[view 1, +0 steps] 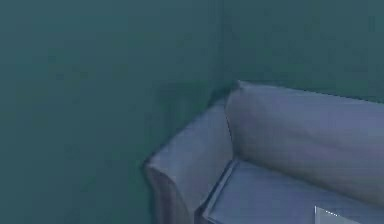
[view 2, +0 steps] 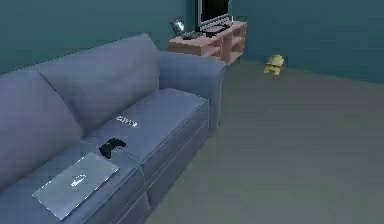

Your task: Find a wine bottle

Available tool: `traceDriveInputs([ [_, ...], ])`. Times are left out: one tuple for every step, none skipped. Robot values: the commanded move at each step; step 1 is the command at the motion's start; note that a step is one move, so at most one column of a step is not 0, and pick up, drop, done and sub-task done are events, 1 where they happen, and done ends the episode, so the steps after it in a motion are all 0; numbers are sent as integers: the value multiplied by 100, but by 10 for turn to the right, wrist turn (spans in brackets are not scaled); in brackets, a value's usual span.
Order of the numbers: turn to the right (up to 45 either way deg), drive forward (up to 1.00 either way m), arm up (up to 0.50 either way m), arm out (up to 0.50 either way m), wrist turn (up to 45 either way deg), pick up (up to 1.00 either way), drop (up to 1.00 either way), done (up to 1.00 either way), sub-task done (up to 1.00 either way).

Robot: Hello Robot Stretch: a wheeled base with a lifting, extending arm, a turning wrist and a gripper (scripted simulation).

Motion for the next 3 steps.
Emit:
traceDriveInputs([
  [-450,0,0,0,0,0,0,0,0],
  [-450,0,0,0,0,0,0,0,0],
  [-450,0,0,0,0,0,0,0,0],
])
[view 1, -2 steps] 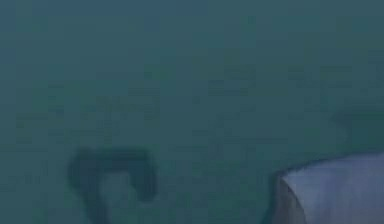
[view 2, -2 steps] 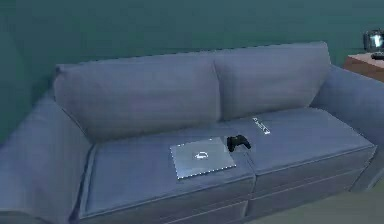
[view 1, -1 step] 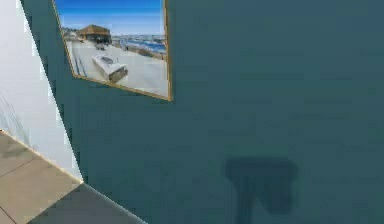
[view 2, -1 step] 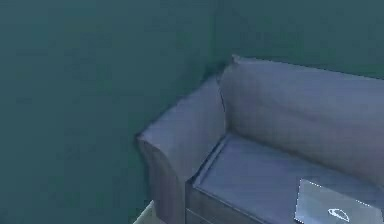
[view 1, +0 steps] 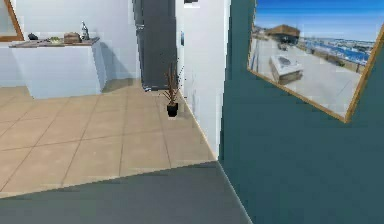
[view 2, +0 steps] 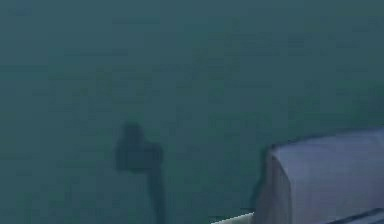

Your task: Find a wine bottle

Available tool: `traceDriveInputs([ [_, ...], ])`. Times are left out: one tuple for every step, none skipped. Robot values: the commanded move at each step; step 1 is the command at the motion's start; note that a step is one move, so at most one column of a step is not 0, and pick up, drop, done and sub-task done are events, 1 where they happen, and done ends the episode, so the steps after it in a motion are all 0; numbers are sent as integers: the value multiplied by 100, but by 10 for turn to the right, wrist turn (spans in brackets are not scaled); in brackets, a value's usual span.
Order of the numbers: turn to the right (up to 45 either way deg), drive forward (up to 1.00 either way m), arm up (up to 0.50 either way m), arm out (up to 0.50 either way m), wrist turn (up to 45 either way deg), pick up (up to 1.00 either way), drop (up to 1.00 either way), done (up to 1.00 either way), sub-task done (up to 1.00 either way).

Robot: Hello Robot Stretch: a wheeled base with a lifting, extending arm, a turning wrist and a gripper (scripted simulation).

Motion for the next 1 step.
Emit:
traceDriveInputs([
  [-240,0,0,0,0,0,0,0,0],
])
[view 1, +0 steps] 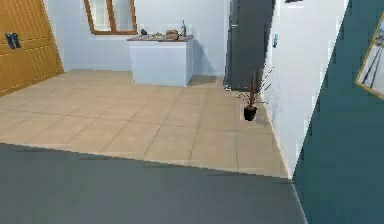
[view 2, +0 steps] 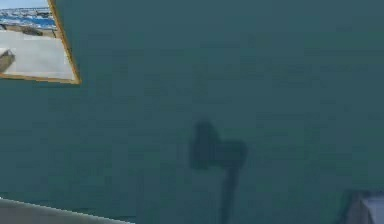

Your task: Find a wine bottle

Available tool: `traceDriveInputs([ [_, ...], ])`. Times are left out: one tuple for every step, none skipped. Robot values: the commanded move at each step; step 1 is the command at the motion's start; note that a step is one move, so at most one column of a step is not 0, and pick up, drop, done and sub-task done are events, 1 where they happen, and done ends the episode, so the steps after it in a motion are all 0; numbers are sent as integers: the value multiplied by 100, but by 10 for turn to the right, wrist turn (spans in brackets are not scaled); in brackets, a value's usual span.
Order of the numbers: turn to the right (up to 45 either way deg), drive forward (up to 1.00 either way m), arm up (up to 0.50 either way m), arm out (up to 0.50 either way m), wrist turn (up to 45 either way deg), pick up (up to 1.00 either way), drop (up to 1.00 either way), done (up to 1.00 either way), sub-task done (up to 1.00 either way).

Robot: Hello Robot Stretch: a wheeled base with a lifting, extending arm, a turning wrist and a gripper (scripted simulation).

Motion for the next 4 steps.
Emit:
traceDriveInputs([
  [0,100,0,0,0,0,0,0,0],
  [0,100,0,0,0,0,0,0,0],
  [-60,0,0,0,0,0,0,0,0],
  [0,35,0,0,0,0,0,0,0],
])
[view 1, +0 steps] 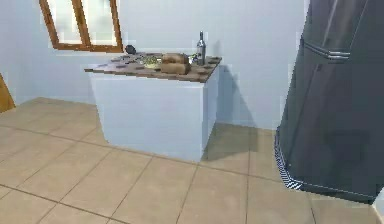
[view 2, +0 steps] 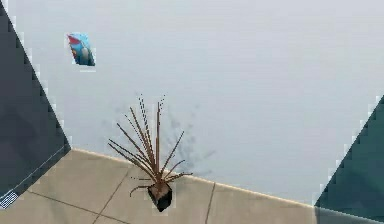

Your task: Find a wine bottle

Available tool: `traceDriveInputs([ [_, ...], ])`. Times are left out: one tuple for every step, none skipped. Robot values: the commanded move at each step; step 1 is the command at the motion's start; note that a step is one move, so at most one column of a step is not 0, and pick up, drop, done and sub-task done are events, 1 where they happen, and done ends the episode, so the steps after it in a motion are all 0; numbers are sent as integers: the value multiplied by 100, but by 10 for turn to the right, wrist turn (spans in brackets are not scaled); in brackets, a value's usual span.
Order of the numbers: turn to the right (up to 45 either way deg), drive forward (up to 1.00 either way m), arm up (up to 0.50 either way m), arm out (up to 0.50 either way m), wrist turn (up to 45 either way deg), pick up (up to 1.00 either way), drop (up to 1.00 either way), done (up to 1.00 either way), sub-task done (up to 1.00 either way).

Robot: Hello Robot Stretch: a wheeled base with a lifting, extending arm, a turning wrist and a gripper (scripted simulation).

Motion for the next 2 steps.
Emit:
traceDriveInputs([
  [120,0,0,0,0,0,0,0,0],
  [0,100,0,0,0,0,0,0,0],
])
